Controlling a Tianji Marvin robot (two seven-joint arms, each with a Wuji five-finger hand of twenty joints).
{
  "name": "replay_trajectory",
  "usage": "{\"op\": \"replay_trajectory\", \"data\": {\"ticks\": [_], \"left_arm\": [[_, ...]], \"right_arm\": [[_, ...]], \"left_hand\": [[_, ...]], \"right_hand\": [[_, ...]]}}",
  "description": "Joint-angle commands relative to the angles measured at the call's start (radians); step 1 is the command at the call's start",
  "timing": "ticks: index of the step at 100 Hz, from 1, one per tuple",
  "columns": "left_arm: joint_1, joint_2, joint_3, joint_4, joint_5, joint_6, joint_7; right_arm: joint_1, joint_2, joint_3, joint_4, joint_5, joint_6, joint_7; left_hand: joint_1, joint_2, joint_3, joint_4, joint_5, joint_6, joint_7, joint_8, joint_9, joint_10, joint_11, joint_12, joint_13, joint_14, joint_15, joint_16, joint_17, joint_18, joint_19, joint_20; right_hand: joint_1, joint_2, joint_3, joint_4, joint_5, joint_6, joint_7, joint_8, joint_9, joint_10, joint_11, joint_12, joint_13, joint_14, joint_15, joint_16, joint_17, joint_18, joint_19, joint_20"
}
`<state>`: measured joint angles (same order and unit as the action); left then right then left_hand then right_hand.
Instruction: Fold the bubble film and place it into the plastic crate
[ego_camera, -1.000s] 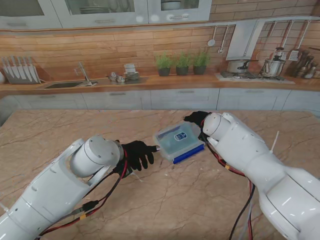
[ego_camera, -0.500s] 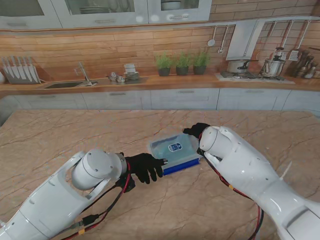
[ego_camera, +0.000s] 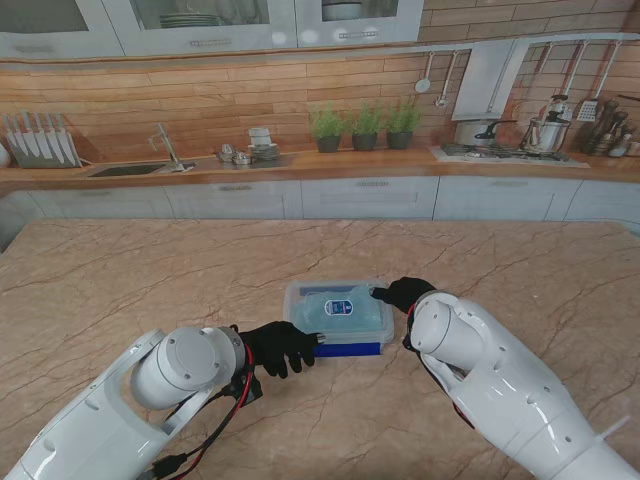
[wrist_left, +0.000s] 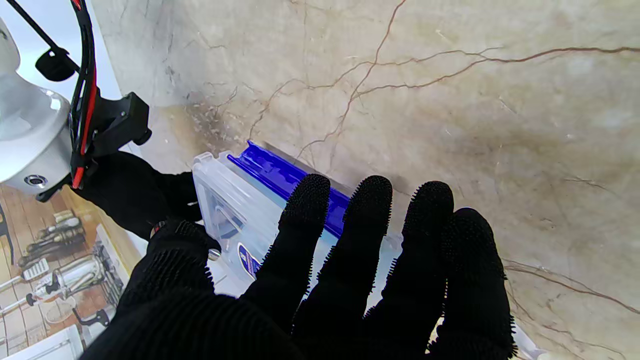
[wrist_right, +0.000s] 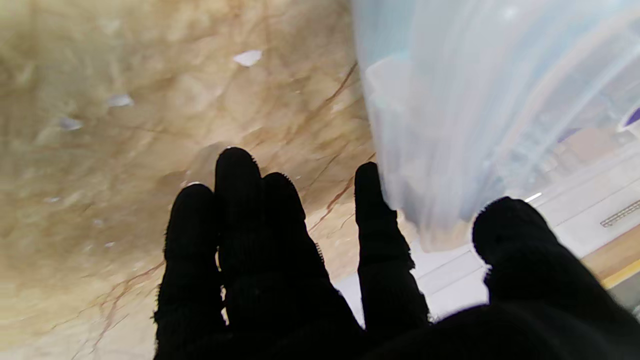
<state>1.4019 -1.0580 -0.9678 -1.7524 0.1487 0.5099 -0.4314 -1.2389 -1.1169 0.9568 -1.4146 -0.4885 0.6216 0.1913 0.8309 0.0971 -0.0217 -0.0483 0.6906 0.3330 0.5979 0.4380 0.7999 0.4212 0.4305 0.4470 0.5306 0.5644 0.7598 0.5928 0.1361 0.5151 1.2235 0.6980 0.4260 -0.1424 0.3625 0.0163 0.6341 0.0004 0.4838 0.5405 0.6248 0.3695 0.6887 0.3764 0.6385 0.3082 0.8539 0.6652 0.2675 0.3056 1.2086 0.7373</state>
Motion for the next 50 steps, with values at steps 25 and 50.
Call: {"op": "replay_trajectory", "data": {"ticks": [25,50], "left_arm": [[0.019,-0.008,0.011,-0.017,0.007,0.002,0.025],[0.027,-0.011,0.015,-0.02,0.001,0.012,0.037]], "right_arm": [[-0.063,-0.017,0.081,-0.038,-0.021,-0.059,-0.118],[-0.005,-0.044,0.053,0.037,0.046,-0.133,-0.171]], "left_hand": [[0.028,-0.012,-0.007,0.015,0.001,0.0,-0.024,-0.012,-0.016,0.009,-0.001,-0.013,-0.01,0.005,0.0,-0.009,-0.008,-0.029,0.006,-0.007],[0.027,-0.013,-0.008,0.015,0.001,0.002,-0.03,-0.018,-0.019,0.011,-0.001,-0.015,-0.012,0.005,0.0,-0.01,-0.008,-0.03,0.006,-0.008]], "right_hand": [[0.003,-0.014,0.01,0.005,-0.056,0.016,-0.026,0.004,-0.023,0.02,0.005,0.0,0.006,0.027,0.018,0.001,-0.003,0.007,0.027,0.008],[-0.013,-0.023,0.026,-0.001,-0.147,-0.037,-0.023,0.015,-0.104,0.0,-0.021,-0.008,-0.064,-0.003,-0.029,-0.012,-0.052,-0.013,-0.021,-0.006]]}}
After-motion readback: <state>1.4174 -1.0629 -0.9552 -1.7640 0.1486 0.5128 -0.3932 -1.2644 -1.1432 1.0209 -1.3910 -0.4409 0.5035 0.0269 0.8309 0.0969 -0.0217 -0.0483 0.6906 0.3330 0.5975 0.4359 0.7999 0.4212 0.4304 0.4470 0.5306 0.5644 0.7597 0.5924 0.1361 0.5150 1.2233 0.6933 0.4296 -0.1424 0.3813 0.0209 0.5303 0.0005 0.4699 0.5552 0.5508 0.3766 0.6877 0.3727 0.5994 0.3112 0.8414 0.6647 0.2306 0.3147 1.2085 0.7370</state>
